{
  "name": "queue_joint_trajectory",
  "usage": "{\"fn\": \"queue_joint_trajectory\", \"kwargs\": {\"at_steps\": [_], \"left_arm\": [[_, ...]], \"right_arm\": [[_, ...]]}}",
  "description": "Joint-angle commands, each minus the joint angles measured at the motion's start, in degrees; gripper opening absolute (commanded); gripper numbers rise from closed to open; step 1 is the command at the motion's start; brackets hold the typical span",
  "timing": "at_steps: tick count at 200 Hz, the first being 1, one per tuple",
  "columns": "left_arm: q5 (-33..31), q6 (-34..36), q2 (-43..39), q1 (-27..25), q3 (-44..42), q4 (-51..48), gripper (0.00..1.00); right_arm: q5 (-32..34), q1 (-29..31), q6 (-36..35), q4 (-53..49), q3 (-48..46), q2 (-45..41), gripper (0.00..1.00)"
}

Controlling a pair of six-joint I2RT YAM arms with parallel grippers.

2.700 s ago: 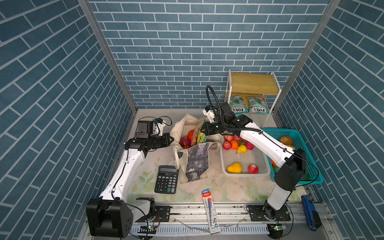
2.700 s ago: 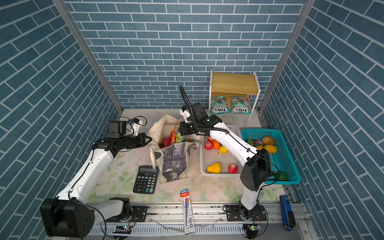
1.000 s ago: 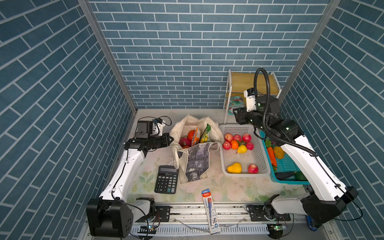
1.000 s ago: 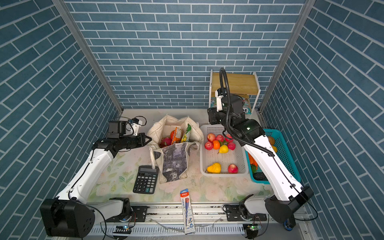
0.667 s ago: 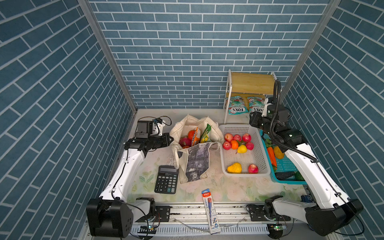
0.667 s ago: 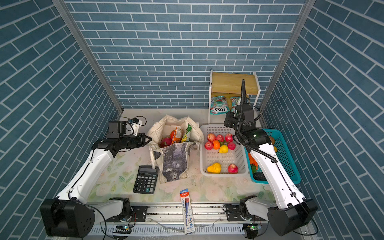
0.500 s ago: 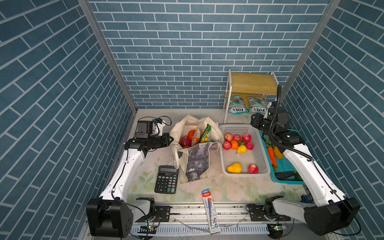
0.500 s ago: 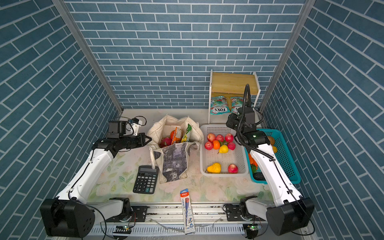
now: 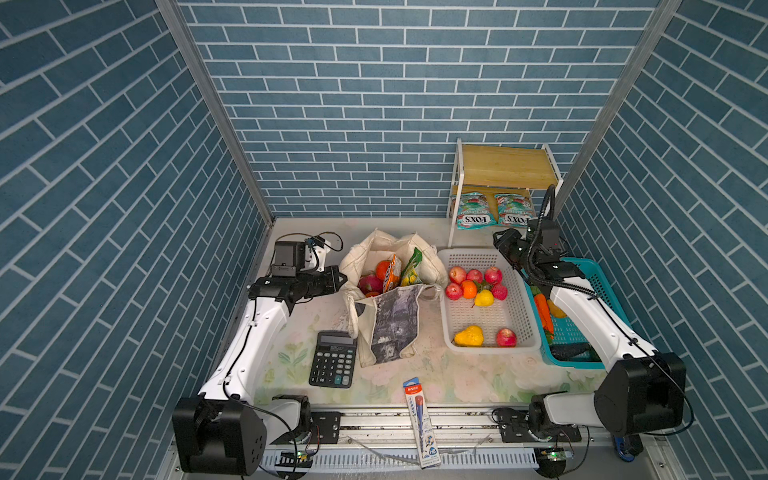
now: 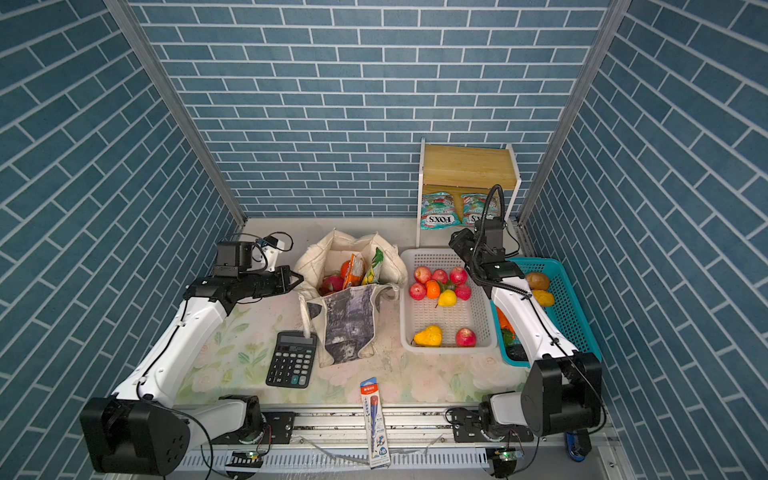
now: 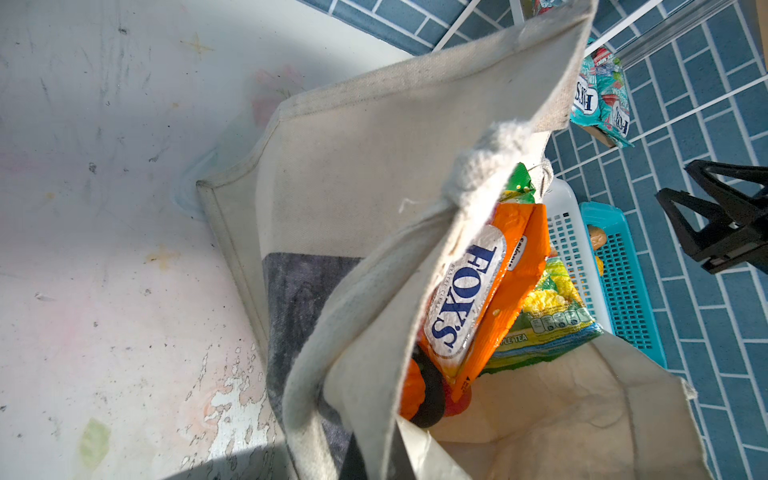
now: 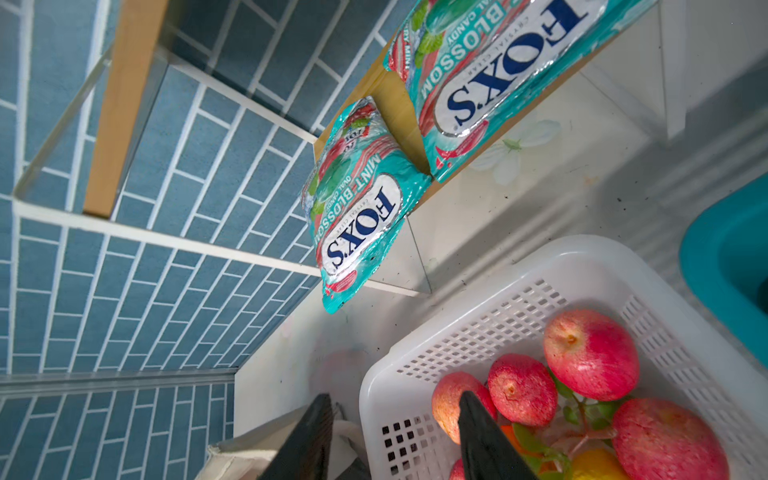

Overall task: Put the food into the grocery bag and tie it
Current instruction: 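Lift the right gripper out of the tote and move to the shelf, then grasp the teal FOXS mint blossom candy bag on the shelf with the right gripper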

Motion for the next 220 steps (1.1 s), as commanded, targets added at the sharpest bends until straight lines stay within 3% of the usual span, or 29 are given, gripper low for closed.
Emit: {"fn": "queue_joint_trajectory", "kwargs": {"at_steps": [1, 91, 166, 220], "left_arm": [[0.3, 0.1, -0.5, 0.6, -1.0, 1.5, 0.00], [0.3, 0.1, -0.7, 0.6, -1.0, 1.5, 0.00], [0.9, -0.1, -0.9, 1.2, -1.0, 1.8, 0.00], [1.4, -0.3, -0.9, 1.6, -1.1, 2.0, 0.00]], "right_arm": [[-3.2, -0.9, 8.6, 8.4, -0.9, 2.7, 0.50], [-5.4, -1.6, 21.8, 26.1, 1.7, 16.7, 0.46], [-5.5, -1.6, 23.5, 28.9, 7.0, 23.7, 0.43], [-5.4, -1.6, 25.3, 30.7, 8.7, 27.1, 0.34]]}}
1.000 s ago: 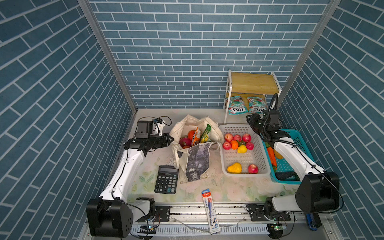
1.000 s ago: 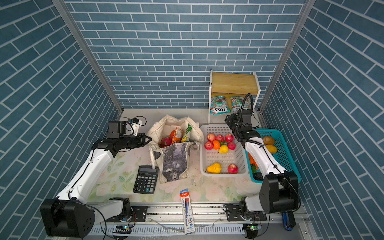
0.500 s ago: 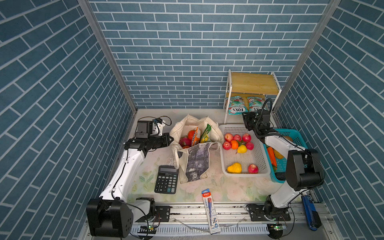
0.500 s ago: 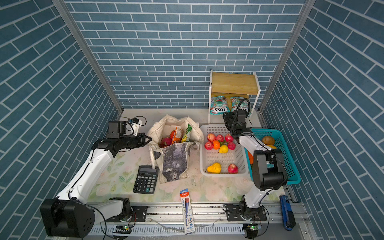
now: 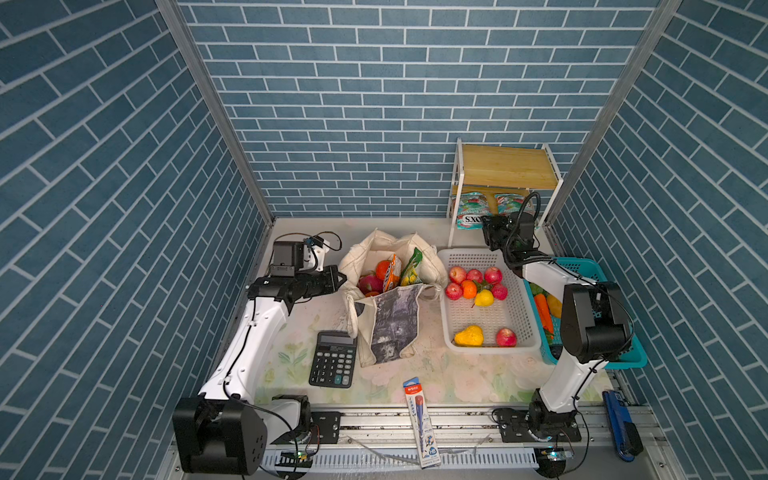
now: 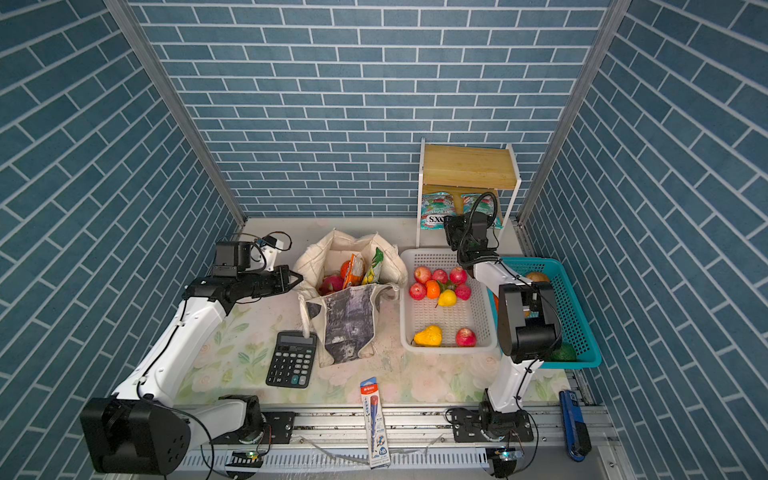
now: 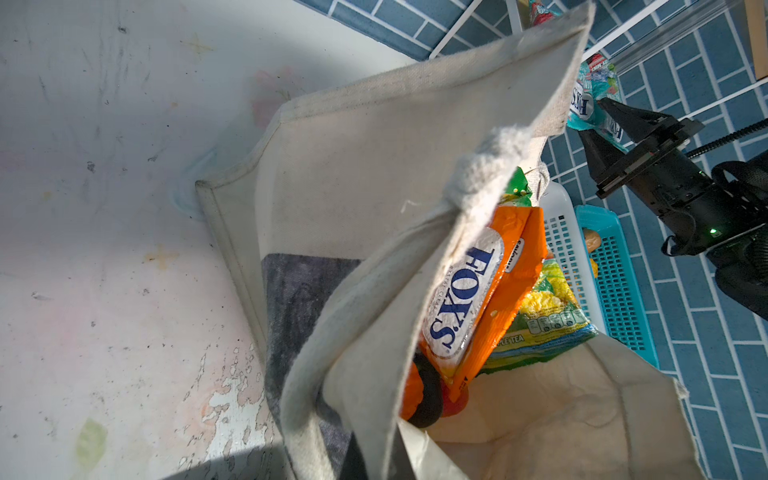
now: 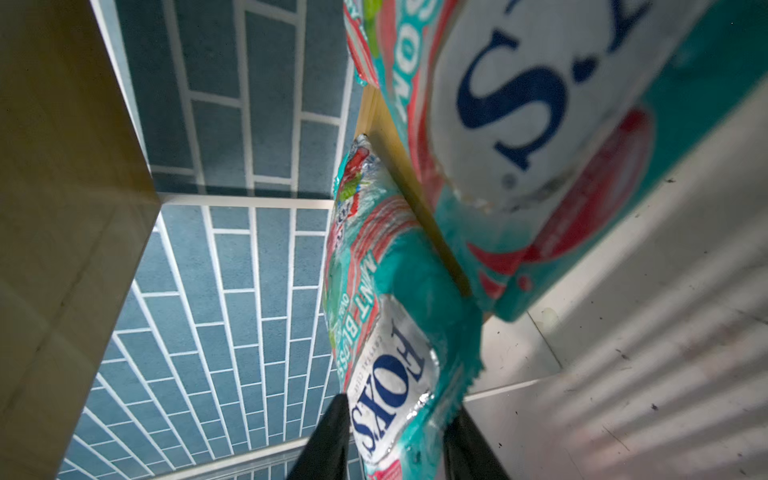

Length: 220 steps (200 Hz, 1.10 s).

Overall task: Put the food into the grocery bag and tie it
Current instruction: 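Grasp the teal FOXS mint blossom candy bag on the shelf with the right gripper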

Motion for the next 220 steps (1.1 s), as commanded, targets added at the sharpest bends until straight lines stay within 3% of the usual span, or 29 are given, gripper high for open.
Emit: {"fn": "queue_joint_trajectory", "kwargs": {"at_steps": [1, 35, 82, 119, 220], "left_arm": [[0.3, 0.0, -0.9, 0.8, -0.9, 1.7, 0.00], [0.4, -0.1, -0.9, 1.0, -0.9, 1.8, 0.00], [0.5, -0.3, -0.9, 1.1, -0.9, 1.8, 0.00], [0.5, -0.2, -1.0, 1.1, -1.0, 1.8, 0.00], [0.4, -0.2, -1.0, 1.3, -1.0, 1.9, 0.00]], "right_arm": [[0.3, -0.2, 2.7, 2.5, 1.9, 1.8, 0.34], [0.7, -0.2, 2.8, 2.7, 2.7, 2.8, 0.25], [0.8, -0.2, 2.4, 3.1, 2.7, 2.3, 0.00], [0.5, -0.1, -0.4, 1.5, 2.7, -0.2, 0.00], [0.4, 1.0, -16.3, -13.9, 9.1, -9.8, 0.00]]}}
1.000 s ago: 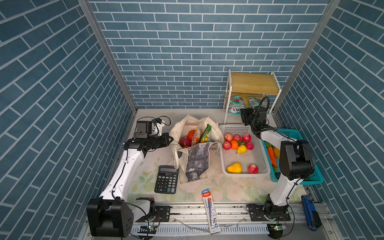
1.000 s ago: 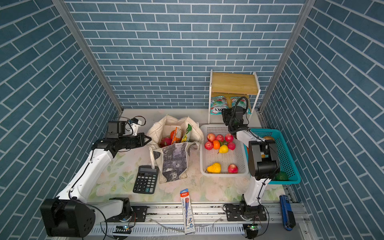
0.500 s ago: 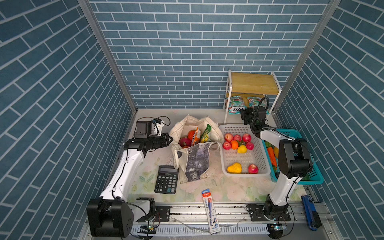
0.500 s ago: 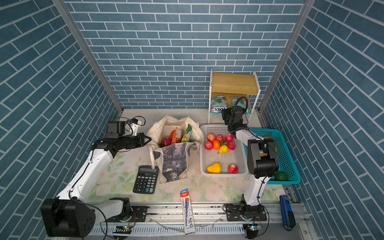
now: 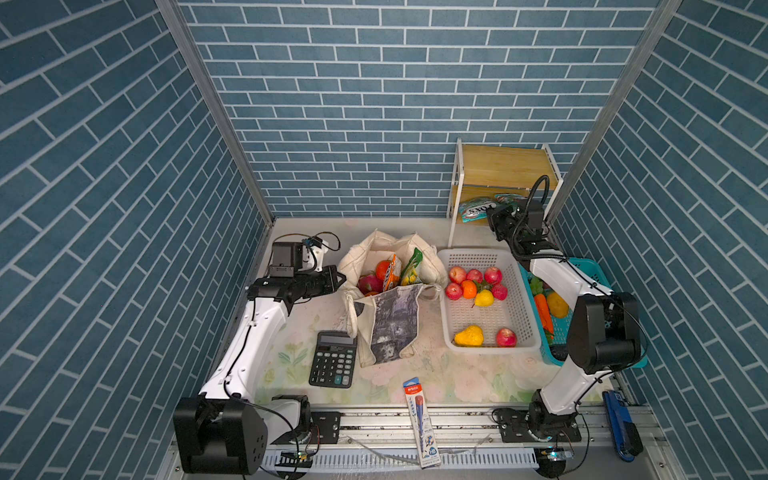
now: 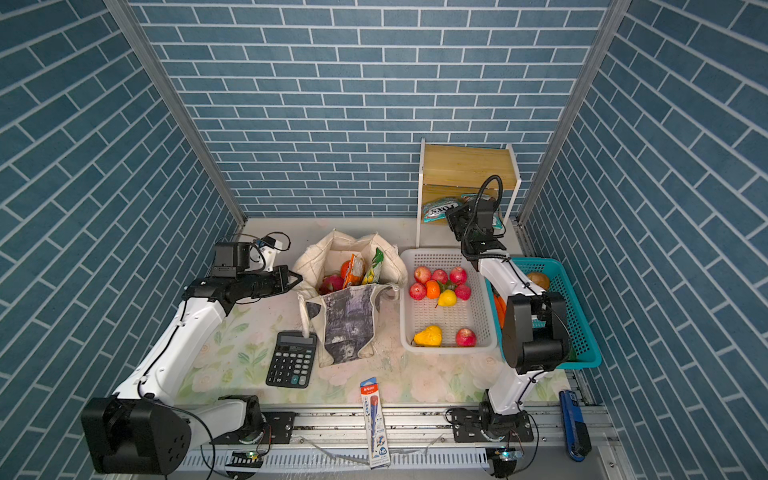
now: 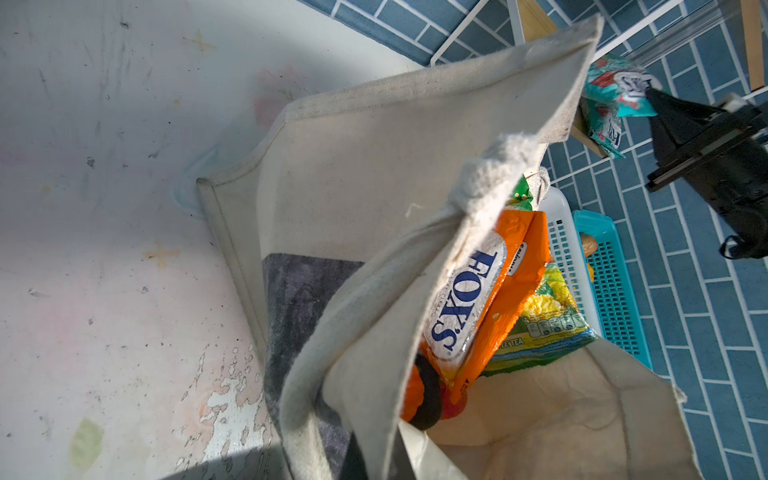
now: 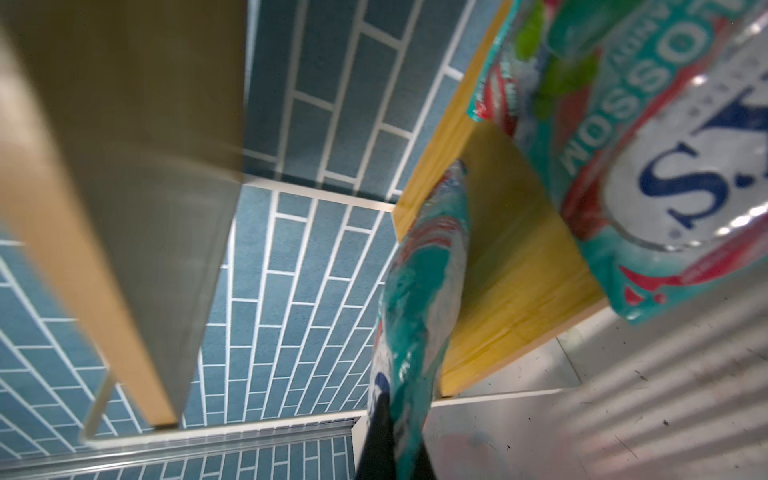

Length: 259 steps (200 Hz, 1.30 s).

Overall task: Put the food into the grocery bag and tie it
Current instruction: 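Grasp the teal FOXS mint blossom candy bag on the shelf with the right gripper, then carry the teal candy bag with the right gripper over the tote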

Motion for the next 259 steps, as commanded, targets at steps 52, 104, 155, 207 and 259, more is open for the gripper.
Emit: {"fn": "queue_joint_trajectory", "kwargs": {"at_steps": [52, 104, 155, 207, 259], "left_arm": [[0.0, 0.5, -0.8, 0.7, -0.6, 1.6, 0.00], [-0.1, 0.5, -0.8, 0.7, -0.6, 1.5, 0.00], [0.0, 0.5, -0.8, 0.7, -0.6, 1.6, 0.00], [0.1, 0.5, -0.7, 0.7, -0.5, 1.5, 0.00], [0.3, 0.3, -0.7, 0.7, -0.6, 1.7, 0.00]], "right_arm": [[-2.9, 1.3, -12.8, -11.3, 6.2, -5.6, 0.00], [-4.3, 1.5, -15.7, -14.5, 6.9, -7.7, 0.00], [-4.9, 1.6, -16.4, -15.3, 7.1, -8.1, 0.00], [-7.9, 2.4, -17.2, -19.7, 8.9, -9.6, 0.00], [-9.3, 7.2, -22.4, -30.0, 14.4, -12.6, 0.00]]}}
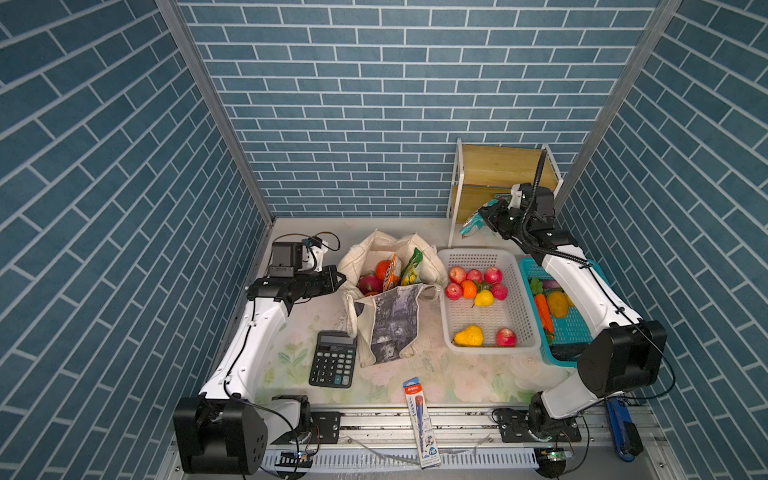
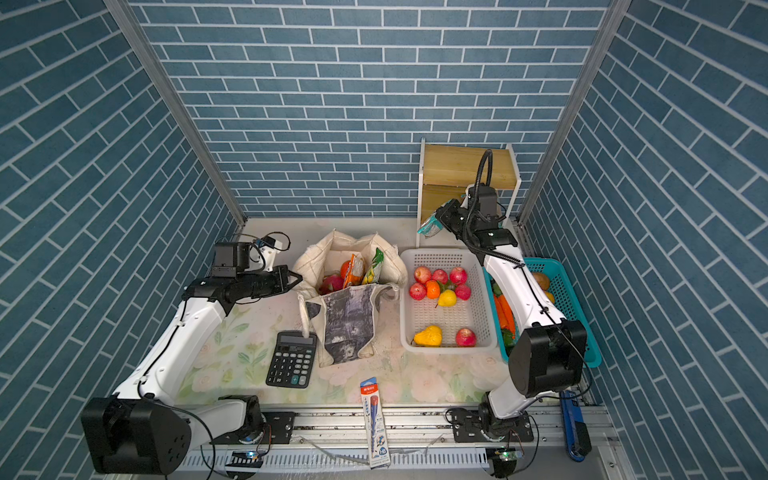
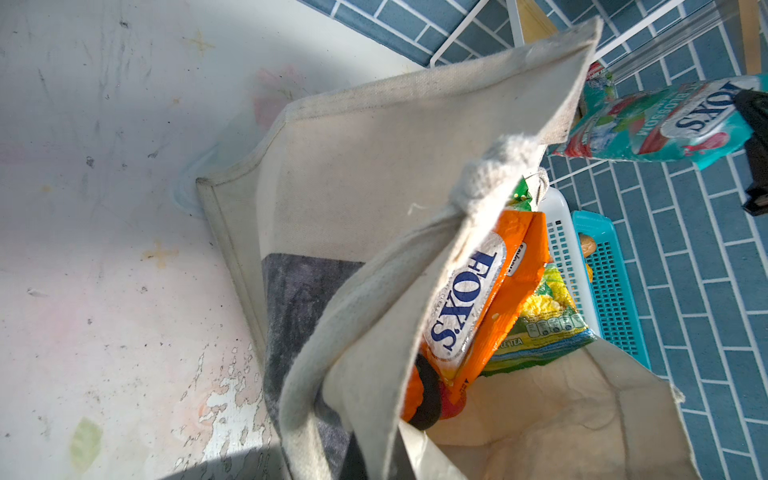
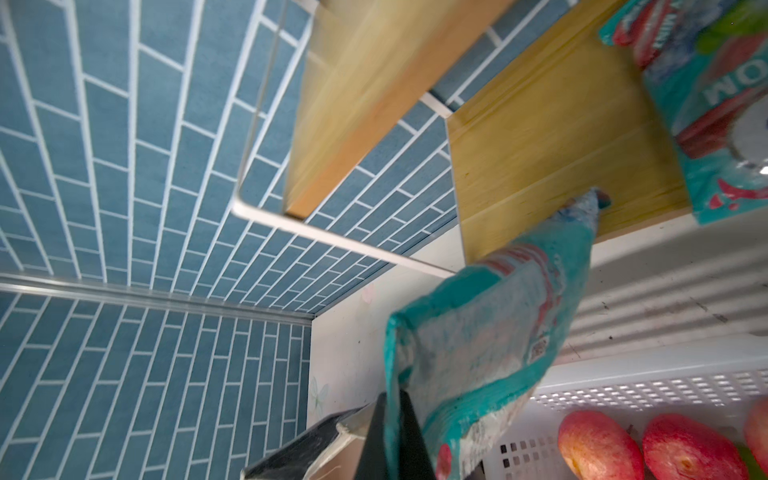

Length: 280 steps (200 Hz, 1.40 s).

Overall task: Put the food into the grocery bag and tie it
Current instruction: 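Carry the teal candy bag with the right gripper over the tote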

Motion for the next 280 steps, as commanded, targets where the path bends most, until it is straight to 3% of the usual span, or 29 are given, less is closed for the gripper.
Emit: {"fn": "queue_joint_trajectory", "kwargs": {"at_steps": [1, 83, 141, 219, 280], "left_arm": [[0.1, 0.4, -0.7, 0.6, -0.6, 1.7, 0.00], [0.4, 0.3, -1.0, 0.6, -0.8, 1.8, 0.00], [0.1, 0.4, -0.5, 0.6, -0.8, 1.7, 0.00], [-0.3, 0.6, -0.3, 0.6, -0.8, 1.5, 0.00], [-0.4, 0.6, -0.5, 0.6, -0.7, 1.4, 0.00]], "right_arm": [[-1.8, 2.4, -5.1, -4.1, 4.7, -4.2, 0.00], [-0.7, 17.4, -10.9, -17.9, 15.7, -2.9, 0.00], [-1.5, 26.9, -12.2, -20.5, 19.3, 2.8, 0.00], [-2.3, 33.8, -15.3, -24.6, 31.0, 11.5, 0.00], [-1.7, 35.2, -17.0, -27.0, 36.4, 14.7, 0.00]]}}
